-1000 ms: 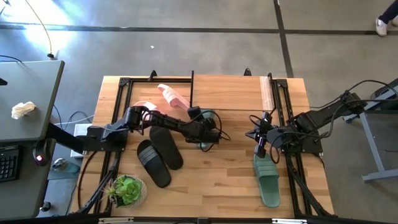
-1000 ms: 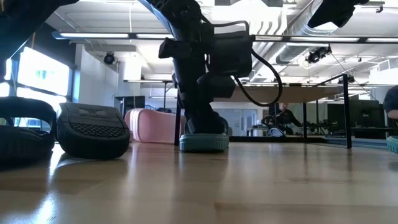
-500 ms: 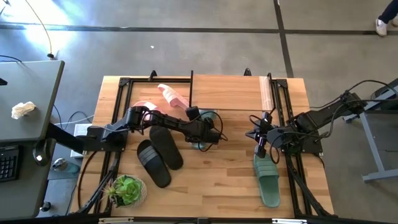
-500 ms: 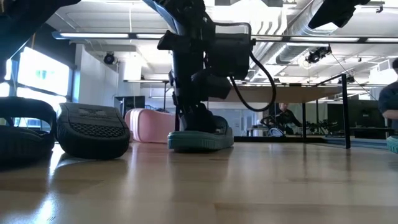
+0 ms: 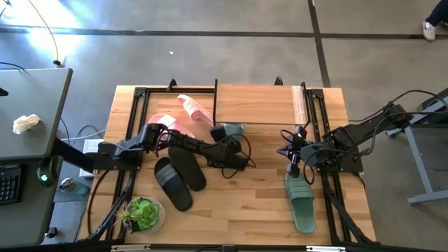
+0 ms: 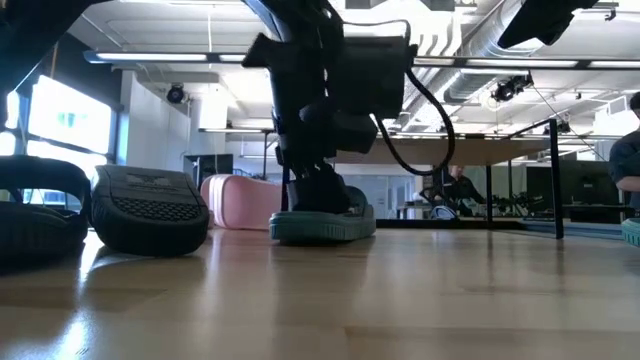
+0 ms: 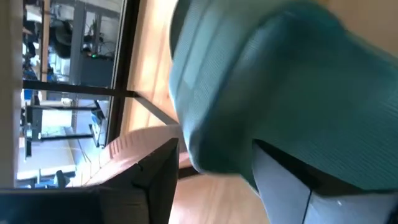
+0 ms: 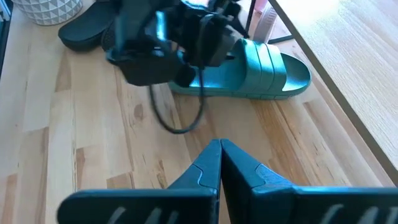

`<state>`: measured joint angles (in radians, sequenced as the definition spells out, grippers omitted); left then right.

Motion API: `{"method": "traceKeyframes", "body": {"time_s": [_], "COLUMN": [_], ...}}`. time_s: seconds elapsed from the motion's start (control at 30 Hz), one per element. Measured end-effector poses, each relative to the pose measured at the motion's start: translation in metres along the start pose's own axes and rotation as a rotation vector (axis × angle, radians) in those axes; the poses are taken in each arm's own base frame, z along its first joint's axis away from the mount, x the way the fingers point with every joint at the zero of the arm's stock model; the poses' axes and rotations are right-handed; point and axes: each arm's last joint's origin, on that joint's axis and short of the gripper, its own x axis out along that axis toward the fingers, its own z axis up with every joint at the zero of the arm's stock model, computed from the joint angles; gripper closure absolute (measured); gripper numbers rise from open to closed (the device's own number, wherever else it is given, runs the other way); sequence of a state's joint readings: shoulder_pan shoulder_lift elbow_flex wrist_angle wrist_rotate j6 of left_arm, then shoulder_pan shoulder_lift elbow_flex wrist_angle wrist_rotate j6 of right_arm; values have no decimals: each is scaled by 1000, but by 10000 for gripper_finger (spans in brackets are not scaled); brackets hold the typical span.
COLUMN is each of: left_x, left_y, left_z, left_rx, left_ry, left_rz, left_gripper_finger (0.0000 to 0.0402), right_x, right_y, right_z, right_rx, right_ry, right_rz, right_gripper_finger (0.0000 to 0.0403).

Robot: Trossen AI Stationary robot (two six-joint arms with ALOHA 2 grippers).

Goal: Pick and place slides into the shelf
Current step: Put the left green slide under the shelf, then put the green slide under the shelf

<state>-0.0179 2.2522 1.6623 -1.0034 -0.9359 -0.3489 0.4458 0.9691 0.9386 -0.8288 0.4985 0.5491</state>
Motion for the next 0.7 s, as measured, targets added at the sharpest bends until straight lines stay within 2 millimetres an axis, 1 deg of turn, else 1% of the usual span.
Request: {"method": "traceKeyframes", "body": {"time_s": [0.07,0.2,0.33,0.43,0.5,0.57,0.7], "left_x": [-12,-43,-76,-98,-109,-118,-132], "left_y": [-1,3,18,34,43,50,56], "left_z": [-1,-5,-9,-15,-19,-25,-35], "left_rx": [9,20,7,11,13,50,148], "left_ry": [-27,-101,-178,-208,-217,-209,-202], "left_rz": [4,18,24,5,-24,-71,-227], "left_gripper_finger": [211,211,211,211,211,211,211], "right_x": [0,0,0,0,0,-1,-6], "right_y": [0,1,2,4,6,8,17], "right_z": [0,-1,-1,-1,-1,-1,-6], "right_rx": [0,0,3,51,80,124,233], "right_ry": [3,28,45,58,78,101,163], "right_rz": [5,48,77,120,163,212,291], "right_gripper_finger": [403,403,403,403,403,403,403]}}
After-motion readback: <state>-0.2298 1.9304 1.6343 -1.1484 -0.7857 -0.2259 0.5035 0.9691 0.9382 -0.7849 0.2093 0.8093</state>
